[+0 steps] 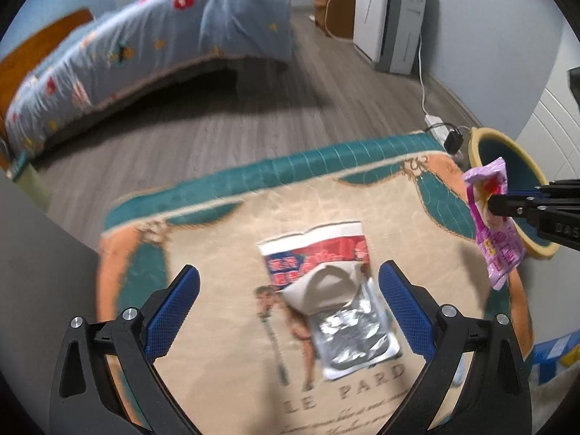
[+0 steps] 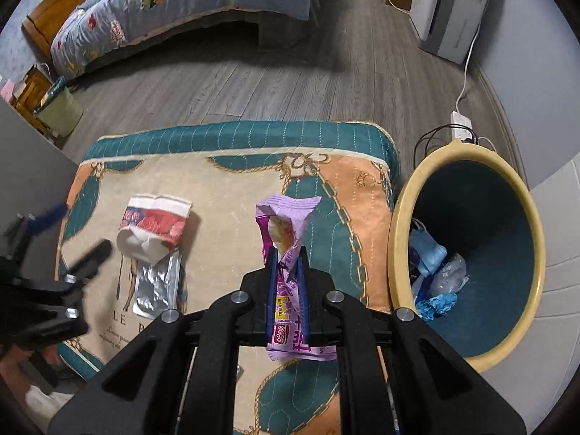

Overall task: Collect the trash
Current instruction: 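Grasp the pink snack wrapper with the right gripper while the left grasps the paper cup, then carry the wrapper to the bin with the right gripper while the left carries the cup there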

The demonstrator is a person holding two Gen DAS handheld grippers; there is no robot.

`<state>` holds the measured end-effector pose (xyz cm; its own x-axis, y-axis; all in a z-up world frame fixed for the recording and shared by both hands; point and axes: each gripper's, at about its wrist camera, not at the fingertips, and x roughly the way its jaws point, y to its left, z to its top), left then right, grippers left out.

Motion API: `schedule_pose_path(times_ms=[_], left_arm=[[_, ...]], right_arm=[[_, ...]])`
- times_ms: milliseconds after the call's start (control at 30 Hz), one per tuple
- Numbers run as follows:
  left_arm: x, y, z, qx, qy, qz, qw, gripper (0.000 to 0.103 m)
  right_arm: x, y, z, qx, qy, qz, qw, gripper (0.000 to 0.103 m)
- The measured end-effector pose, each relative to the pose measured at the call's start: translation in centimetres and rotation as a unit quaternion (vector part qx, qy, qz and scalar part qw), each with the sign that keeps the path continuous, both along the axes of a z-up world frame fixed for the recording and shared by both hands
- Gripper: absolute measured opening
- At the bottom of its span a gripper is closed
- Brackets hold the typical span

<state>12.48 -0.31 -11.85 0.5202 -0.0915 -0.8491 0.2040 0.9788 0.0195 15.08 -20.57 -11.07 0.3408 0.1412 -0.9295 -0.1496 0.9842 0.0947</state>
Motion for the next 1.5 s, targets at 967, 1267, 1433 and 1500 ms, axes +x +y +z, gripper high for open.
schedule_pose_path(times_ms=[967,1267,1433,1500], left_arm=[[4.0,-2.8,-5.5,0.018,0.091,0.019,0.9955,0.090],[3.5,-3.6,-2.3,0.022,0.041,0.011,0.9989,0.090],[3.2,-3.9,-0.7,0.012,0.019,0.005,0.9997,0.090],[2.9,-4.2,-0.2,0.013,0.010,0.001,0.9999,0.090]], right_arm=[[0.5,-3.4,-0.4,0.028,0.006,-0.014,0.999,0.010],[0.4,-3.3,0.1,0.029,-0.003,-0.012,1.000,0.010],[0.5,-3.3,0.7,0.033,-0.012,-0.014,0.999,0.010],[0.6,-3.6,1.1,0.036,-0.016,-0.018,0.999,0.010]])
